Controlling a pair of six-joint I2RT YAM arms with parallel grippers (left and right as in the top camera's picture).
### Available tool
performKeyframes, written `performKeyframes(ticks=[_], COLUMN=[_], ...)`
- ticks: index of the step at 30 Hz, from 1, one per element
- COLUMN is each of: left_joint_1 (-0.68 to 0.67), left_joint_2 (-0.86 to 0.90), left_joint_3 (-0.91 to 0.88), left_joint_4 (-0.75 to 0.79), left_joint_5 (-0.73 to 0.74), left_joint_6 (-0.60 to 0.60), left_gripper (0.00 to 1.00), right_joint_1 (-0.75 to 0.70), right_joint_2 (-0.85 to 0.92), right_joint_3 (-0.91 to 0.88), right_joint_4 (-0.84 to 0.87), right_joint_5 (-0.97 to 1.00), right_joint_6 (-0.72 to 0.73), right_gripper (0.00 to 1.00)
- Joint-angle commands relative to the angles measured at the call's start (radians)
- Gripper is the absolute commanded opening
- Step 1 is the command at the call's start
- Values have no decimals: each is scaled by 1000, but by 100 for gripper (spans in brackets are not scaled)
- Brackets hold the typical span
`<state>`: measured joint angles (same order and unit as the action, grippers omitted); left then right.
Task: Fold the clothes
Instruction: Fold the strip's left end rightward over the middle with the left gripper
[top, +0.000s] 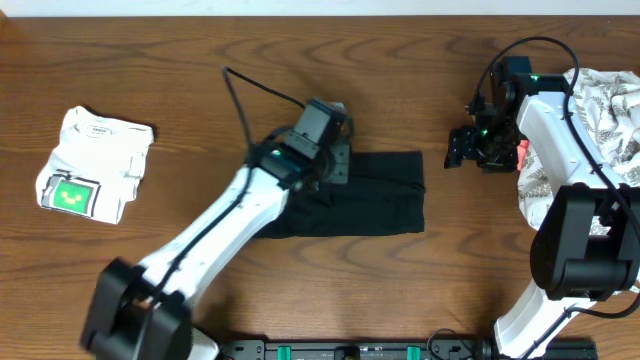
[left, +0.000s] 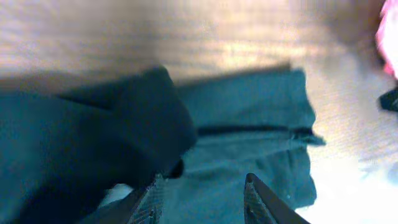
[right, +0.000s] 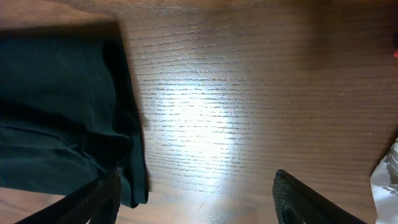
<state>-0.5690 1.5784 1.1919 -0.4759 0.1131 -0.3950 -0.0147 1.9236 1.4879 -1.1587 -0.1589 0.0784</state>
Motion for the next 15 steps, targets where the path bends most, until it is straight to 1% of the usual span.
performKeyframes(ticks=[1,4,5,10,14,15], left_joint_1=[57,104,119,153,151,151], left_joint_2=[-113,-150,-150,-87,7,43], left_joint_3=[26,26,26,2,1,1], left_joint_4=[-19,-62,-77,-128,-124,-122], left_joint_5=[-143,-271,-285,-249,-135,-117], left_joint_6=[44,43,43,41,37,20], left_gripper=[42,41,41,40,40,40], right_joint_1=[-5,-5,-5,-5,-5,-5], right_joint_2=[-9,-9,-9,-9,-9,-9], right_joint_3=[19,19,19,19,19,19], right_joint_4=[-1,-2,-2,-5,-13,-16], right_joint_5=[5,5,5,5,5,5], right_joint_6=[-13,-13,-13,-13,-13,-13], right_gripper=[76,76,76,76,76,76])
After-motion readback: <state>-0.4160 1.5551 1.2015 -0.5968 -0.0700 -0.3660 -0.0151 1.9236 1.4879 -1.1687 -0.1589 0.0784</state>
